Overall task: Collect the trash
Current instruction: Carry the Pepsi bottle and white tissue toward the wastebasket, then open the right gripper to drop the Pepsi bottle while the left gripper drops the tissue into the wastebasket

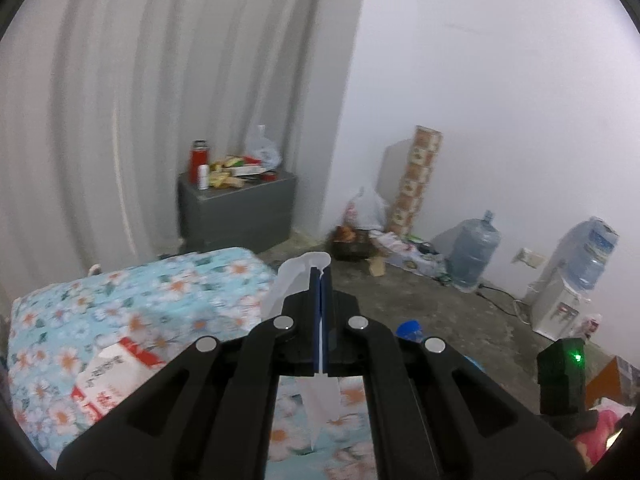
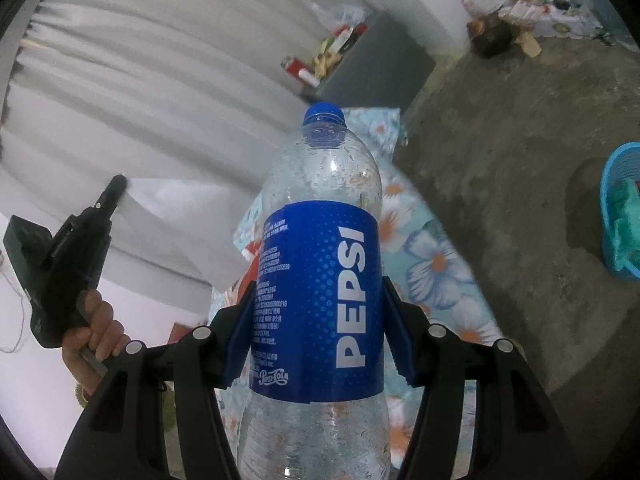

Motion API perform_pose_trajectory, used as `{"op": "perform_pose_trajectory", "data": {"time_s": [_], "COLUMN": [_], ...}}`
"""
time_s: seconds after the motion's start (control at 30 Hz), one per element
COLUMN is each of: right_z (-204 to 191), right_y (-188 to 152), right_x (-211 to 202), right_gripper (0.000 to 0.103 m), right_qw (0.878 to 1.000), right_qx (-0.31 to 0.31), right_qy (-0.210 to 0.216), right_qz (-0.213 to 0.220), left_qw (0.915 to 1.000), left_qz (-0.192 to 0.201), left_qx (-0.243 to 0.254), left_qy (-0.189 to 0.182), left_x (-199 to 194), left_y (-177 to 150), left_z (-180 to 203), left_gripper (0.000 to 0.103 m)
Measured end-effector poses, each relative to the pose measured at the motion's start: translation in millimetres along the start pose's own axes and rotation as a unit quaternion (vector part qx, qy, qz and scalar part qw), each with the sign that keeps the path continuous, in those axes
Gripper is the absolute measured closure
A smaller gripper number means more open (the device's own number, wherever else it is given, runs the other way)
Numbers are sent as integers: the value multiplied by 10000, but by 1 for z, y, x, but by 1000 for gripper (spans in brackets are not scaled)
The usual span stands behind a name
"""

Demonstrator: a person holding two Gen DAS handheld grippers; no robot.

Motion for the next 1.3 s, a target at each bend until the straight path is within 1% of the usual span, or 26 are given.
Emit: {"op": "perform_pose_trajectory", "data": {"time_s": [0.27, 0.4, 0.57, 0.7, 0.77, 0.87, 0.93, 1.0, 1.03, 1.07, 1.13, 1.2, 1.3], "right_z": [24, 46, 76, 103, 120, 158, 194, 224, 238, 251, 277, 300, 324], "right_y": [18, 25, 33, 40, 44, 50, 50, 49, 47, 46, 44, 41, 43], "right_x": [-48, -76, -104, -120, -130, -145, -154, -159, -159, -156, -147, -135, -122], "right_gripper": [46, 46, 46, 46, 46, 46, 46, 46, 46, 46, 46, 45, 45], "right_qw": [9981, 9948, 9887, 9811, 9757, 9608, 9448, 9342, 9302, 9275, 9238, 9210, 9209], "right_qx": [163, 327, 569, 727, 803, 952, 1152, 1333, 1432, 1518, 1712, 1858, 1971], "right_qy": [-141, -272, -495, -809, -1034, -1670, -2242, -2564, -2680, -2761, -2874, -2963, -2963], "right_qz": [573, 923, 1294, 1599, 1757, 1998, 2094, 2093, 2058, 2010, 1862, 1716, 1593], "left_qw": [9981, 9956, 9902, 9847, 9806, 9712, 9639, 9584, 9531, 9496, 9409, 9309, 9208], "left_qz": [-105, -190, -385, -643, -847, -1240, -1520, -1712, -1891, -1996, -2258, -2512, -2737], "left_qx": [221, 420, 658, 801, 875, 958, 1001, 1022, 1020, 1024, 1085, 1161, 1269], "left_qy": [-565, -815, -1171, -1408, -1534, -1792, -1942, -2043, -2131, -2191, -2280, -2384, -2472], "left_x": [22, 35, 57, 80, 97, 126, 148, 168, 184, 193, 217, 242, 269], "left_y": [7, 5, -5, -21, -33, -55, -73, -87, -99, -106, -126, -146, -168], "left_z": [77, 117, 172, 210, 229, 257, 275, 284, 294, 299, 313, 331, 353], "left_gripper": [103, 103, 103, 103, 103, 103, 103, 103, 103, 103, 103, 103, 103]}}
Point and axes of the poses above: each gripper's, at about its wrist camera, not at the fingertips, and x roughly the way its jaws point, z to its right, y to its top, the point moved 3 cm from there along x, roughly the way its jaws point, and after that the axes turned 5 degrees about z, right-handed, at the moved point
